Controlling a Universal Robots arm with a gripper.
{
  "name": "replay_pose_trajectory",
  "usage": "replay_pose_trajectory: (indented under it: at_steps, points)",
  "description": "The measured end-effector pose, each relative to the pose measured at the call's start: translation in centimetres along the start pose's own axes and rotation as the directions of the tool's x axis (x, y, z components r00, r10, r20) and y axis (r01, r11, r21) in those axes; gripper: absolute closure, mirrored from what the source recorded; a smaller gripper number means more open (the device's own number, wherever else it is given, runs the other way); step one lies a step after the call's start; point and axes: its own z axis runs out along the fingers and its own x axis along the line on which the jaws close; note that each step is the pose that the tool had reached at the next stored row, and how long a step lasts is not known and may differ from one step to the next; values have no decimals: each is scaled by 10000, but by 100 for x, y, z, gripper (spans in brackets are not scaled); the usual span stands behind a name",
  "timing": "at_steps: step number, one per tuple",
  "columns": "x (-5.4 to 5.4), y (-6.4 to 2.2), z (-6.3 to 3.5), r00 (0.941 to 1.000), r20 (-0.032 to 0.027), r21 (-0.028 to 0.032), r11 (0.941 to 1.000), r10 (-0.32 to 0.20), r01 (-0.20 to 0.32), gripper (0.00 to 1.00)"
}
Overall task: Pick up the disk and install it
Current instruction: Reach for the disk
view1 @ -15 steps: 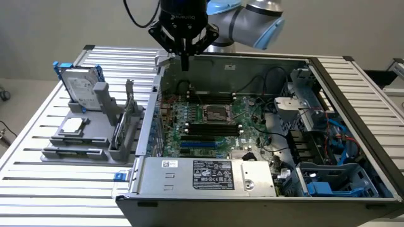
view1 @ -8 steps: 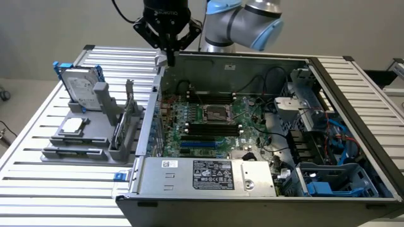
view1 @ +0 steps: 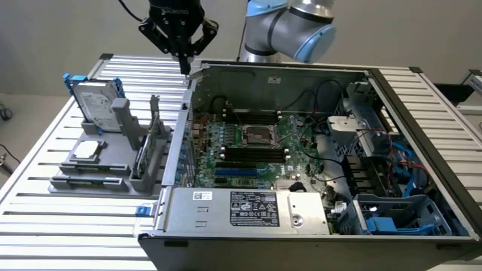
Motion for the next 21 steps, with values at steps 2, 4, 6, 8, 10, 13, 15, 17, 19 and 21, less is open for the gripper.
replay_pose_trajectory:
  at_steps: [2,4,6,8,10,13,15,17,19,21]
  points:
    - [96,29,9,10000,1,31,10000,0,0,89]
    - [189,53,21,10000,5,66,10000,0,0,89]
    - [282,70,33,10000,9,116,9999,-3,2,89]
    - [374,85,46,10000,13,162,9999,-3,3,89]
    - [465,99,59,10000,15,207,9998,-4,4,89]
    - [603,121,79,10000,20,274,9996,-6,5,89]
    - [699,140,93,10000,23,320,9995,-8,7,89]
    - [791,160,106,10000,26,366,9993,-8,7,89]
    - [883,179,116,10000,29,417,9991,-10,9,89]
    - [974,194,120,10000,33,473,9989,-11,9,89]
